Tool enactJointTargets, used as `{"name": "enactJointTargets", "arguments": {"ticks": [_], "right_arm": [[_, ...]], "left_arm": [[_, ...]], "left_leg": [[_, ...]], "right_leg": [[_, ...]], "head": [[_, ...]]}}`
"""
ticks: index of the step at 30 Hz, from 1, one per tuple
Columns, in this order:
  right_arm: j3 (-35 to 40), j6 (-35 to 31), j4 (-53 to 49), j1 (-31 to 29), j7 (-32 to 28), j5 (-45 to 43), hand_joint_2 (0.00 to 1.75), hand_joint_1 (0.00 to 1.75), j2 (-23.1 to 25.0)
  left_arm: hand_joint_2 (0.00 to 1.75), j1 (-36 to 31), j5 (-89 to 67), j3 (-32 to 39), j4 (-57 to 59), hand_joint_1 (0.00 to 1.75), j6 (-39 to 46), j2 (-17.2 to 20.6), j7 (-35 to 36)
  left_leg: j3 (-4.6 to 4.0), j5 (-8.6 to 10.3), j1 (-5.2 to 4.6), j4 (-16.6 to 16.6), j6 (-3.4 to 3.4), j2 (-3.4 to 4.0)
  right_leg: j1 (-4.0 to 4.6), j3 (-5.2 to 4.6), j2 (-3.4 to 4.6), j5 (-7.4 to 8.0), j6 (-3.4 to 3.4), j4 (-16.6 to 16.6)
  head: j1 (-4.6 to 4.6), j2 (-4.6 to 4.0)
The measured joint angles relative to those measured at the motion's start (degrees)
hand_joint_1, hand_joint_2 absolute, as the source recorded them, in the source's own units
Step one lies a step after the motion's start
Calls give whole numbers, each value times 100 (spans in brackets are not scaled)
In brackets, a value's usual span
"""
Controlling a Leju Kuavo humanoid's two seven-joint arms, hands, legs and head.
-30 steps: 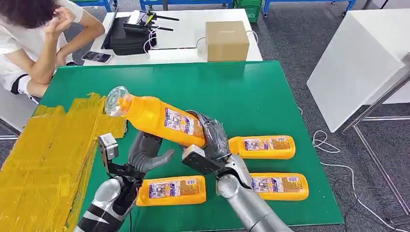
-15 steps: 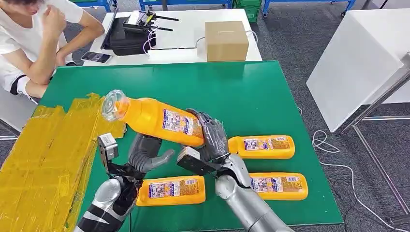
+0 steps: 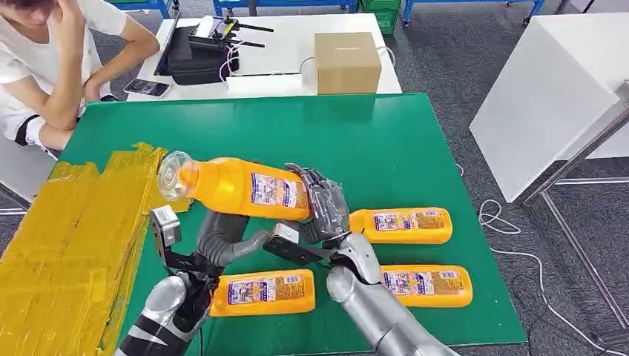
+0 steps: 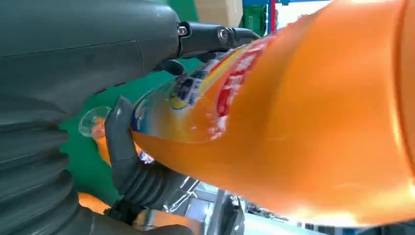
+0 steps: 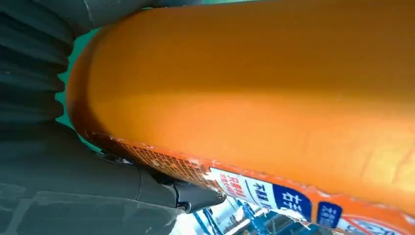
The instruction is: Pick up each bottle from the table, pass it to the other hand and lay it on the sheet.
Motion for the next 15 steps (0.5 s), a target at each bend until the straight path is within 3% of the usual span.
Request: {"name": "enactJointTargets", "arguments": {"ticks": [15], "right_arm": [[409, 35, 192, 110, 15, 242, 175, 175, 162]], "left_arm": [[175, 61, 229, 122, 2, 0, 94, -20, -39]], "left_leg": [[-2, 0, 0, 0, 0, 0]], "right_leg": [[-1, -3, 0, 0, 0, 0]], "head": [[2, 0]]}}
